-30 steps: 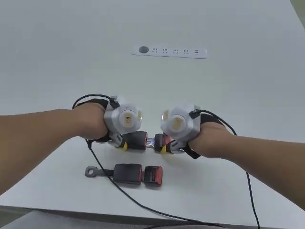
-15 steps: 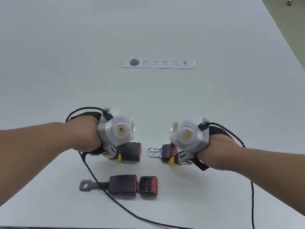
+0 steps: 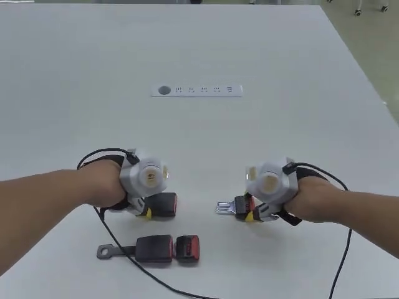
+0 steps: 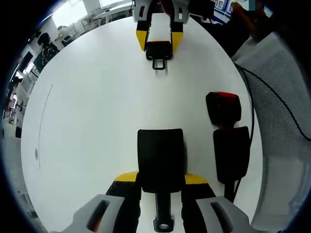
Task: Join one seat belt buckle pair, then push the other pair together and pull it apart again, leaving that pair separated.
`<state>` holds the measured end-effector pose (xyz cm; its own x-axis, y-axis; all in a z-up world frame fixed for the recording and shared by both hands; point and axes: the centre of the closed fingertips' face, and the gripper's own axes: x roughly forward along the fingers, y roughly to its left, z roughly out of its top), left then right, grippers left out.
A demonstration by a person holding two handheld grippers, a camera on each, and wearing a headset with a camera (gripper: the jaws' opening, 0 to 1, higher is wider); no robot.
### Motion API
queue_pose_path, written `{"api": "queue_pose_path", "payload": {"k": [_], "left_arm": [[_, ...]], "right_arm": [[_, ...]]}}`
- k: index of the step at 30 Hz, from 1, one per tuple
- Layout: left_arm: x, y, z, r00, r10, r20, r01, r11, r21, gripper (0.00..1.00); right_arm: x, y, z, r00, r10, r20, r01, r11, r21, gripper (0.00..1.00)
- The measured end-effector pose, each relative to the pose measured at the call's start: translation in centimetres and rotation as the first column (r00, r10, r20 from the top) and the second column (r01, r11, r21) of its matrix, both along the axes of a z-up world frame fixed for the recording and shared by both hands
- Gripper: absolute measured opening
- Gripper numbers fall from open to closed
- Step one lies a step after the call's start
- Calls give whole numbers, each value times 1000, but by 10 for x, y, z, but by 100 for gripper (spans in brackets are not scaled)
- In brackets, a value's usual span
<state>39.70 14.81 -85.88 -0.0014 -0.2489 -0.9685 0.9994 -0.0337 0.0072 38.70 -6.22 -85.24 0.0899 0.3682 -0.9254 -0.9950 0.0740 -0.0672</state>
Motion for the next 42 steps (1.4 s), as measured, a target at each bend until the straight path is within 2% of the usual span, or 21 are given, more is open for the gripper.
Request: {"api": "queue_pose_path", "payload": {"k": [5,7,9,13,15,17,19,21,23,24,25,27,28,29,31,34,37,38,40,41,42], "left_arm": [[0,0,0,1000,6,1,-6,1000,6,32],[0,0,1,1000,5,4,-5,1000,9,33],[0,1,1,1000,10,7,-10,1000,10,33],[1,1,1,1000,25,12,-25,1000,3,33],[1,2,2,999,50,8,-50,999,-9,33],[2,3,2,996,89,8,-89,996,-17,34],[-1,7,2,994,107,1,-107,994,-4,40],[-2,10,6,993,114,12,-114,993,-16,44],[-2,13,13,991,133,26,-132,991,-28,45],[-2,13,16,988,149,32,-148,988,-40,47],[1,12,23,981,184,52,-181,981,-69,50],[1,14,32,966,248,74,-239,965,-108,53],[1,14,34,965,252,76,-243,963,-114,54],[-7,15,41,963,258,73,-247,959,-137,54],[-16,17,50,957,279,79,-264,951,-160,55],[-24,21,56,951,295,88,-276,943,-184,59],[-31,27,66,928,360,98,-331,915,-231,66],[-34,29,69,924,371,97,-340,910,-236,67],[-42,35,75,913,396,100,-361,897,-256,67],[-46,38,77,901,424,97,-385,882,-272,68],[-49,41,78,894,438,96,-398,874,-279,68]], "right_arm": [[-1,-5,-1,1000,-4,1,4,1000,-12,33],[-3,-7,-3,1000,0,-1,0,999,-33,34],[-8,-8,-6,1000,8,-21,-9,999,-43,37],[-1,-8,-5,1000,-11,19,12,999,-37,45],[3,-7,-3,999,1,52,1,1000,-27,50],[4,-8,1,998,-25,62,26,999,-18,53],[6,-8,5,996,-44,75,44,999,-6,54],[7,-8,10,994,-58,89,58,998,3,55],[8,-6,17,991,-101,90,98,994,42,55],[11,-5,20,987,-124,105,118,991,55,60],[16,-5,26,977,-161,142,152,986,74,66],[15,-6,31,964,-230,134,219,971,93,74],[14,-6,34,963,-236,133,223,969,106,75],[9,-5,42,964,-225,140,208,970,124,75],[3,-4,48,962,-237,139,217,965,146,75],[-7,-2,59,951,-283,121,256,946,201,75],[-16,-3,67,942,-317,111,285,929,237,76],[-21,-4,69,937,-332,104,298,921,252,76],[-25,-6,72,932,-347,103,311,914,263,76],[-30,-7,73,929,-358,98,321,907,272,76],[-33,-8,75,927,-363,96,326,904,277,76]]}}
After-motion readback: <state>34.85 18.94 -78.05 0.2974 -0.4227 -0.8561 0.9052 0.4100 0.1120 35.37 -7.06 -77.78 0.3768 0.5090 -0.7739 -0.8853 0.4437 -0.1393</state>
